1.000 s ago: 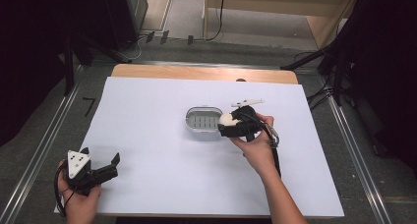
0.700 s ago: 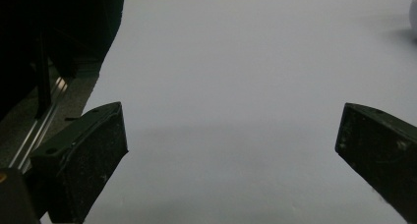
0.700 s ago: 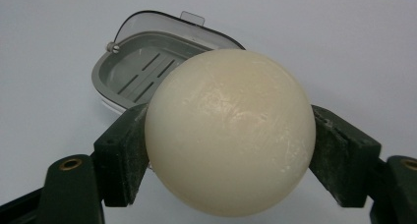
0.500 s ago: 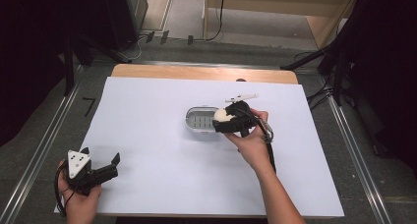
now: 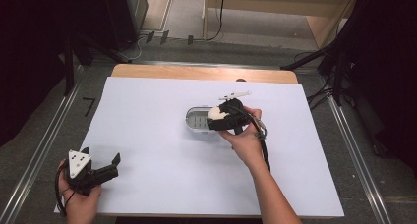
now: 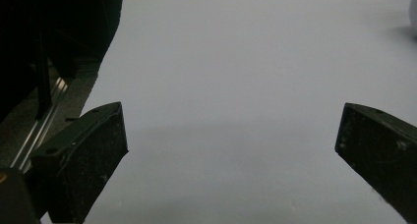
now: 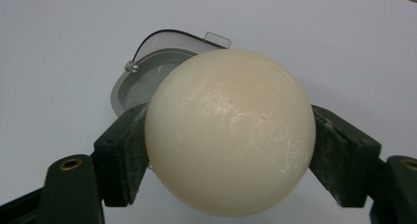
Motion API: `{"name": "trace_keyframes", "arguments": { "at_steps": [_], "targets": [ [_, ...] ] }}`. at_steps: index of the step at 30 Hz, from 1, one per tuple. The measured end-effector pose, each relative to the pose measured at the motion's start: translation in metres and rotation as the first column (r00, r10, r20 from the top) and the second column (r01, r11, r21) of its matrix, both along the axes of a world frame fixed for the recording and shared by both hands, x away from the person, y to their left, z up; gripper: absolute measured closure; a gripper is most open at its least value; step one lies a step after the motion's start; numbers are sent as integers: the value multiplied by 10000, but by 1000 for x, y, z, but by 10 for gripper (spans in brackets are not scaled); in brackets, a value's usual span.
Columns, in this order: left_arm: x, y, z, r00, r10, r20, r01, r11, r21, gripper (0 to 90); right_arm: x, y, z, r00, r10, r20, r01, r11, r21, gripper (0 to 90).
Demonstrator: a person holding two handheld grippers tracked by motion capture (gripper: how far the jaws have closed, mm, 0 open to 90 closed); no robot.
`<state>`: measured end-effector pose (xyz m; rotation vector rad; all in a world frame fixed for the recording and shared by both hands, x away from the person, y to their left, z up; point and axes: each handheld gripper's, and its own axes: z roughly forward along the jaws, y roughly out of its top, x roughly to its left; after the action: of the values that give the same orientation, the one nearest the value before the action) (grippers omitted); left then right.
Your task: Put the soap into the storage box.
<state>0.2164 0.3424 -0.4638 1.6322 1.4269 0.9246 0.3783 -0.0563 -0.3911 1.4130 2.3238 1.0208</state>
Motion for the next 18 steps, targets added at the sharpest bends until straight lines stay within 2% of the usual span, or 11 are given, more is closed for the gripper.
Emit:
{"name": "trace_keyframes", "arguments": {
  "at_steps": [18],
  "targets": [
    [0, 0, 0, 10000, -25, -19, 25, 10000, 14, 0, 11, 21, -5, 9997, 132, -191, -131, 9999, 60, 246]
  ]
}}
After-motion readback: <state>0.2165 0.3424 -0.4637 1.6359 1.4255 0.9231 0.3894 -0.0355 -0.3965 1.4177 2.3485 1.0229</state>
